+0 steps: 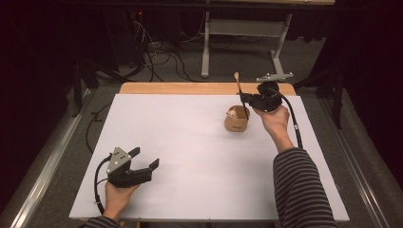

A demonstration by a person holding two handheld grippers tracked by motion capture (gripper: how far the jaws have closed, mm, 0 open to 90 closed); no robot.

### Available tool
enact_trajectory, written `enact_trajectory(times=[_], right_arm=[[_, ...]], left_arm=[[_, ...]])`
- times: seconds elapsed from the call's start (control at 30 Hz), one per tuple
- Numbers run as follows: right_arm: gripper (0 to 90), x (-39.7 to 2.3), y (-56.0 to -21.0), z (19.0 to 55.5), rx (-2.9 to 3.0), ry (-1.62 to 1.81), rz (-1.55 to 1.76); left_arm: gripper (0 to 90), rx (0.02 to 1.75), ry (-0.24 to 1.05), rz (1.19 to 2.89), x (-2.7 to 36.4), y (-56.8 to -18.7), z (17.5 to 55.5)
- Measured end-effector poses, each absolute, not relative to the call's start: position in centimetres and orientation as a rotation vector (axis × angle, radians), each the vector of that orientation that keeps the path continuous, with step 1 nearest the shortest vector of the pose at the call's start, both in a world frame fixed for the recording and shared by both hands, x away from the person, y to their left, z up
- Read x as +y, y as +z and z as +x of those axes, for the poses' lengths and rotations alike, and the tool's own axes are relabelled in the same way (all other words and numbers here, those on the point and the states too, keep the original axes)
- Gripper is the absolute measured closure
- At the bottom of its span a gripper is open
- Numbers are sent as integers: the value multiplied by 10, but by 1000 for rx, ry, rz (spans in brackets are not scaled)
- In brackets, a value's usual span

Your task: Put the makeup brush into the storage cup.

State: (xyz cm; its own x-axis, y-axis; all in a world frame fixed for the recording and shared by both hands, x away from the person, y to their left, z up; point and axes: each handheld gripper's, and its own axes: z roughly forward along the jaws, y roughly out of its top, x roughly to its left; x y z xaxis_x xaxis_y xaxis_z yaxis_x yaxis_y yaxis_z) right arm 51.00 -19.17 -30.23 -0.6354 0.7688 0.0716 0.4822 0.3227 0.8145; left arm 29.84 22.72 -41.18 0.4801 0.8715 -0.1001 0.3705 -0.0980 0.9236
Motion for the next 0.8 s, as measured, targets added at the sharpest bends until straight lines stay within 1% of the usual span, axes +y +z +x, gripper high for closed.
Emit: enact_trajectory(times=[0.8], right_arm=[[851,-169,-316,518,2233,1216,1029]], left_arm=[[169,1068,597,1683,227,-411,297]])
